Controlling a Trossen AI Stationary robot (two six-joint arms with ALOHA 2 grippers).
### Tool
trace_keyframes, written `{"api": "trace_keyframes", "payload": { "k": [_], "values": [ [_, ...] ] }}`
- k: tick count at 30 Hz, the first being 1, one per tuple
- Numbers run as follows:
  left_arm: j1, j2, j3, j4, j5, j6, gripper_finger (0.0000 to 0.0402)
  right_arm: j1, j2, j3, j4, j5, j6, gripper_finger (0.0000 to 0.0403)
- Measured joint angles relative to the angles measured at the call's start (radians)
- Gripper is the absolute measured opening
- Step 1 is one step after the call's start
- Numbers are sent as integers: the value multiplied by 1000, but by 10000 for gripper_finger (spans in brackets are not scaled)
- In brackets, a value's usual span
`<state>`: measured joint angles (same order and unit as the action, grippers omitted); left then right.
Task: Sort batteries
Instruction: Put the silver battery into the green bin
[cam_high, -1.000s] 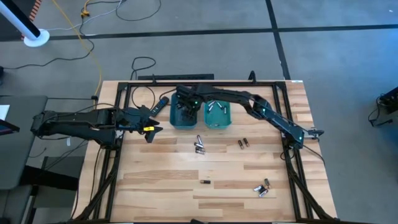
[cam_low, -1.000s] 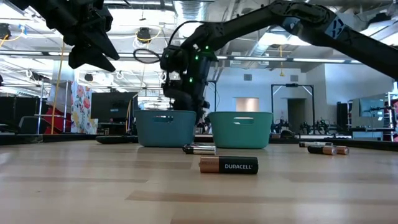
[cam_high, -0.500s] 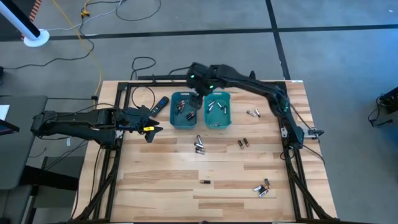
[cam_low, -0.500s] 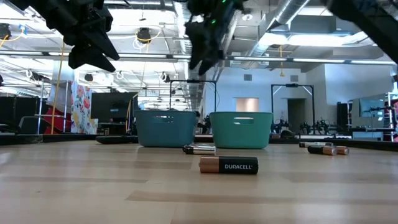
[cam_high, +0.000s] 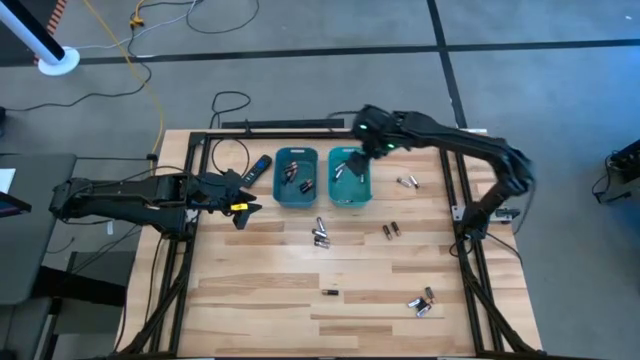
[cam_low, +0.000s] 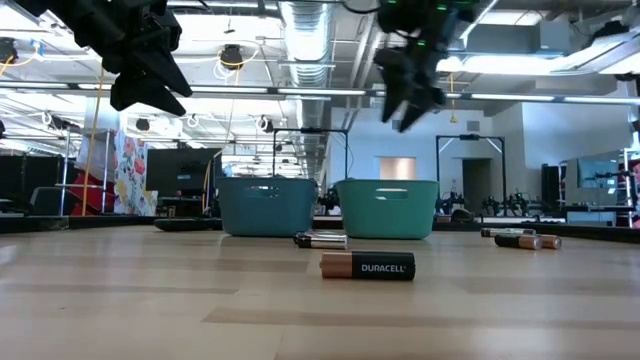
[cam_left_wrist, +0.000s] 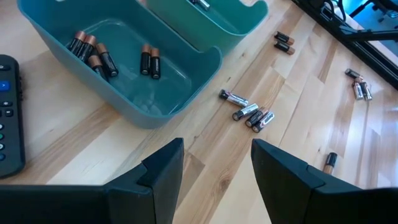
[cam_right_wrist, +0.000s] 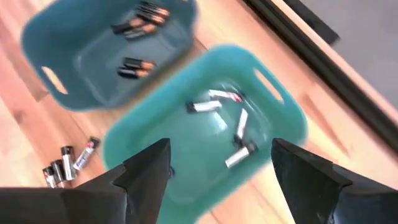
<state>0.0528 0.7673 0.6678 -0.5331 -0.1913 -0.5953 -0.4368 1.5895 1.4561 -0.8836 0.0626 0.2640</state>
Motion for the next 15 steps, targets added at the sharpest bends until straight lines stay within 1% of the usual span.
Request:
{"api": "trace_keyframes", "payload": {
  "k": [5,10,15],
  "values": [
    [0,0,0,0,0,12,185,-26,-170,-235,-5,93,144,296],
    [0,0,0,0,0,12,185,-75,-283,-430,-7,98,265,296],
    [0,0,0,0,0,11,185,-159,-331,-585,-5,97,381,296]
  ]
}}
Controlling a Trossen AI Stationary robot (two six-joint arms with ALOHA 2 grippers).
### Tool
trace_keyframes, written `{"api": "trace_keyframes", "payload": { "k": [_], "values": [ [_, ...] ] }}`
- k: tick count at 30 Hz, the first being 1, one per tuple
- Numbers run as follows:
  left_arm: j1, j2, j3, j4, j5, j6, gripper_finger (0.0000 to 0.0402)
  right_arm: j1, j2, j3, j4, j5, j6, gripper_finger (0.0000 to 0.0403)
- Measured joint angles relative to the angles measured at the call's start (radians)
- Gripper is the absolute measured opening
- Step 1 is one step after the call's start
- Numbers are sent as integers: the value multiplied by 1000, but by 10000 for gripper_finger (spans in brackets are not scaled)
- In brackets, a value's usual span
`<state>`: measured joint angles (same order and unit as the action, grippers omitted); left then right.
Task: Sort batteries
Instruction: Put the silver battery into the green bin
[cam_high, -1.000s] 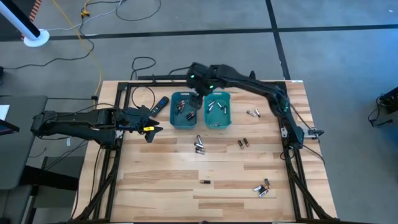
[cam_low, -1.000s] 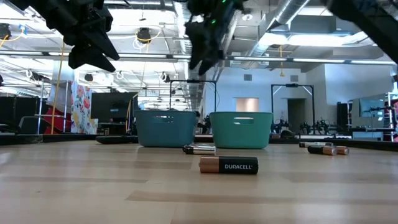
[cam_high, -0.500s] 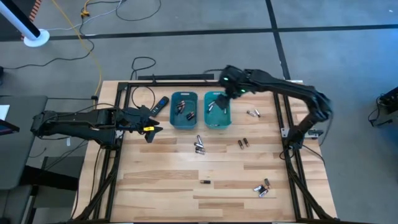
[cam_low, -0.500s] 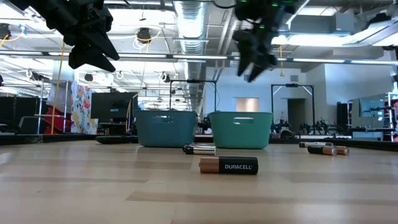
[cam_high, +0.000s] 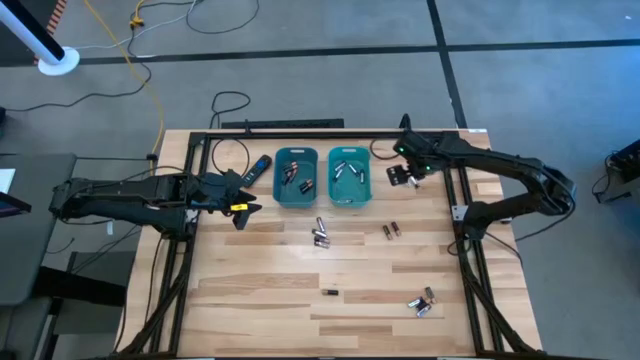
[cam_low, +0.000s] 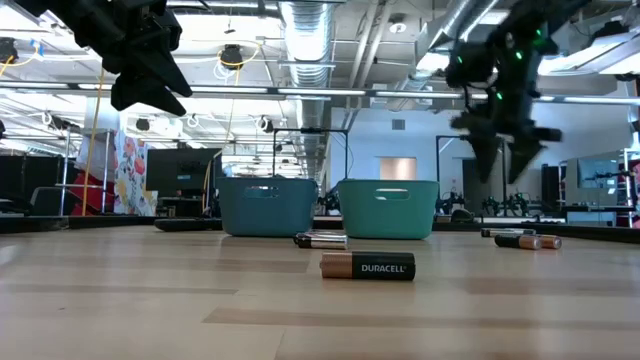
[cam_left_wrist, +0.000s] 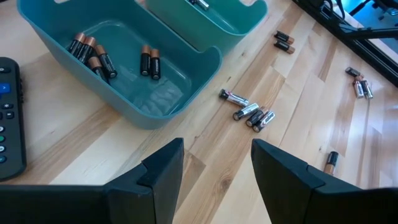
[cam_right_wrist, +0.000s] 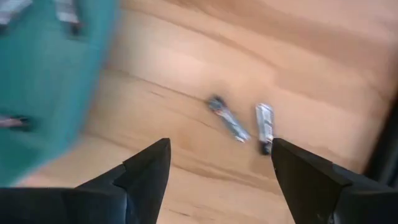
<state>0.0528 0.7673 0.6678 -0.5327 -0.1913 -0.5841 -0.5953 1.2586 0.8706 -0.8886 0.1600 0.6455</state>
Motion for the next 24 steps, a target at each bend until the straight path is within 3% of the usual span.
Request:
{"api": "trace_keyframes", "payload": {
  "k": [12,24],
  "values": [
    [0,0,0,1,0,-3,185,-211,53,-132,85,-9,1,285],
    [0,0,0,1,0,-3,185,-265,207,-158,188,-52,-86,281]
  ]
}}
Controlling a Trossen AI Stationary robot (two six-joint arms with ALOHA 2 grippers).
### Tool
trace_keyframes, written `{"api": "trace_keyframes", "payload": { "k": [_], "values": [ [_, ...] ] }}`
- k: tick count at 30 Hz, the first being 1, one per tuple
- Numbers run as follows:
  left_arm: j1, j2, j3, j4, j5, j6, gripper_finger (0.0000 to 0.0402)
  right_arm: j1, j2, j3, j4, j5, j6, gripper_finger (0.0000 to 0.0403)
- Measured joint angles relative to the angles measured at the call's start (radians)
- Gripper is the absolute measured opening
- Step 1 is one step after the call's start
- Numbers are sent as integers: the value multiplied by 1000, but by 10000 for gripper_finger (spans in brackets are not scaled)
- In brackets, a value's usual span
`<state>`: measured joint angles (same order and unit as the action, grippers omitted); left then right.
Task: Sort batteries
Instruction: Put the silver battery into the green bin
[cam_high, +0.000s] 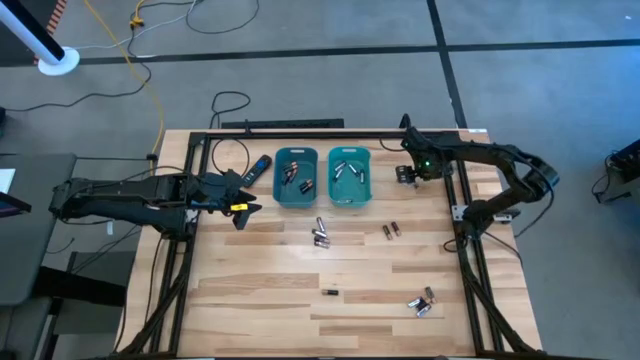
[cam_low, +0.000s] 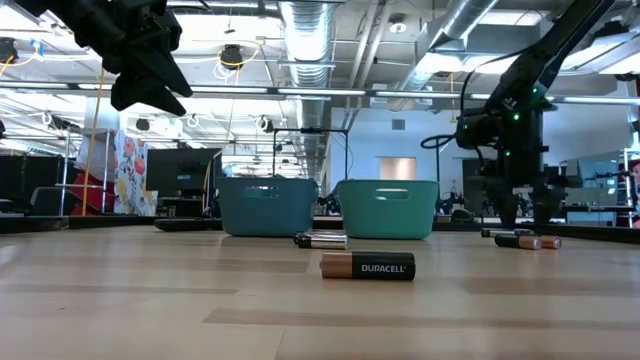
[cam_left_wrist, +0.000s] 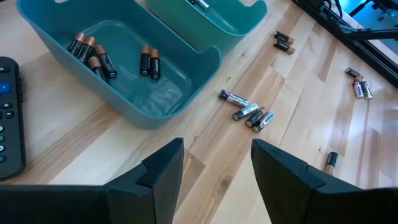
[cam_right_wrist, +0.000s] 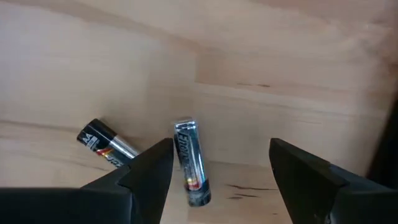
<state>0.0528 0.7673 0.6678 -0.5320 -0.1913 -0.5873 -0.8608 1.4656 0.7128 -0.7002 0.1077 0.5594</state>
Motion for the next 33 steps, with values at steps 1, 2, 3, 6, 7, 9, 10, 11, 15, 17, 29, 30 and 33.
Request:
{"api": "trace_keyframes", "payload": {
  "k": [1,2,3,6,7,9,10,11,15,17,29,30,33],
  "values": [
    [0,0,0,0,0,0,185,0,15,0,3,-1,0,281],
    [0,0,0,0,0,0,185,1,26,1,8,-3,0,281],
    [0,0,0,0,0,0,185,1,36,3,12,-3,-2,281],
    [0,0,0,0,0,0,185,1,61,5,19,-5,-3,281],
    [0,0,0,0,0,-2,185,2,67,5,21,-5,-3,281],
    [0,0,0,0,0,-4,185,5,73,5,20,-5,-3,280],
    [0,0,0,0,0,-4,185,6,73,4,21,-5,-3,279],
    [0,0,0,0,0,-4,185,7,73,4,23,-5,-3,276],
    [0,0,0,0,0,-4,185,10,70,3,26,-5,-2,245],
    [0,0,0,0,0,-4,185,12,70,3,28,-5,0,218],
    [0,0,0,0,0,-4,185,43,71,3,34,-19,-8,68],
    [0,0,0,0,0,-4,185,46,71,3,33,-18,-8,64],
    [0,0,0,0,0,-4,185,57,70,3,25,-18,-11,59]
  ]
}}
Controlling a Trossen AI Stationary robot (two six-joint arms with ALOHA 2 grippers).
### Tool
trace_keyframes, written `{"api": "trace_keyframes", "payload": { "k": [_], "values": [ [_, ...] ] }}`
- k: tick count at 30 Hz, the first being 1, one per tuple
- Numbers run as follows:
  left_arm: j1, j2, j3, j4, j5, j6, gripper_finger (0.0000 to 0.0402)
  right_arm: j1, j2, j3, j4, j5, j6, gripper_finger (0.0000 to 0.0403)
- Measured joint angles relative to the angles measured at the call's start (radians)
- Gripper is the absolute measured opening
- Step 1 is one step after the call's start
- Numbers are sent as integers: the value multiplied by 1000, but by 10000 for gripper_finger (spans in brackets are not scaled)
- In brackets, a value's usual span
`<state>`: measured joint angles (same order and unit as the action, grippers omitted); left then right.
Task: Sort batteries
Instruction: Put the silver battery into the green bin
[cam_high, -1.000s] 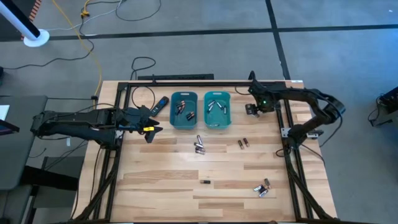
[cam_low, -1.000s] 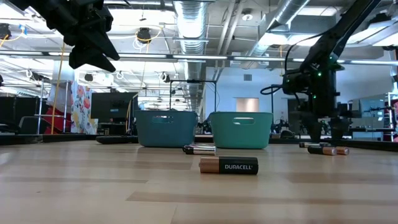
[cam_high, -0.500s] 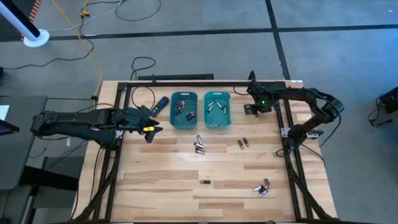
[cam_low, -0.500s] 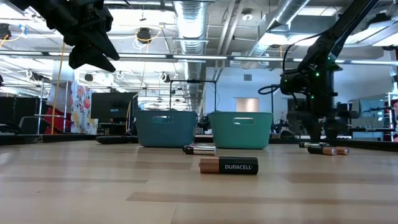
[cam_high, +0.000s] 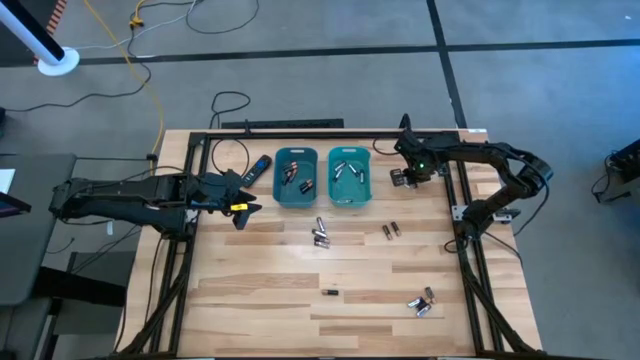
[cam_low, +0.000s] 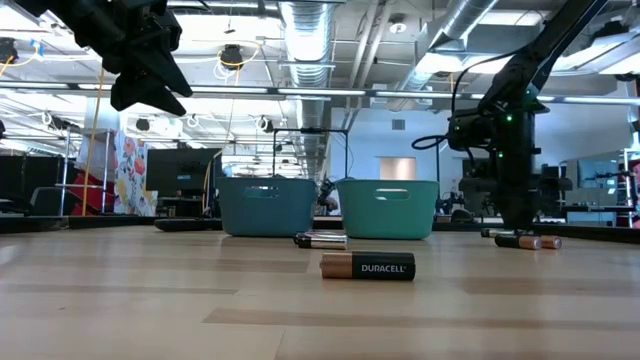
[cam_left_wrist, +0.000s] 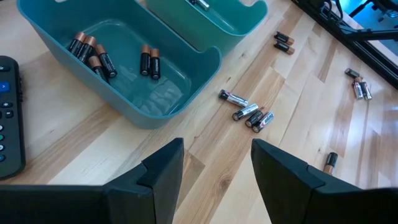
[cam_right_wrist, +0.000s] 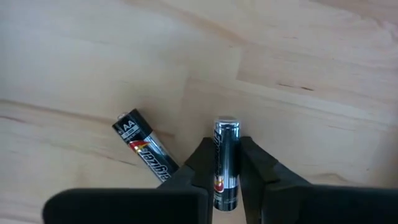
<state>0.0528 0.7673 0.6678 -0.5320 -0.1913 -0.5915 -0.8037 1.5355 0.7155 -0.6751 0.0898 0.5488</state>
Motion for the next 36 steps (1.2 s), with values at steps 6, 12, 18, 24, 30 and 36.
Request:
{"api": "trace_keyframes", "payload": {
  "k": [6,12,18,24,30,36],
  "values": [
    [0,0,0,0,0,0,185,5,-59,-5,-9,-4,0,57],
    [0,0,0,0,0,0,185,5,-186,48,-73,-19,27,57],
    [0,0,0,1,0,2,185,58,-292,158,-89,-17,71,56],
    [0,0,0,9,0,1,185,170,-265,326,-40,-15,73,56],
    [0,0,0,8,0,3,185,280,-110,485,17,-14,50,56],
    [0,0,0,8,0,3,185,355,104,628,-12,-13,-30,56]
  ]
}}
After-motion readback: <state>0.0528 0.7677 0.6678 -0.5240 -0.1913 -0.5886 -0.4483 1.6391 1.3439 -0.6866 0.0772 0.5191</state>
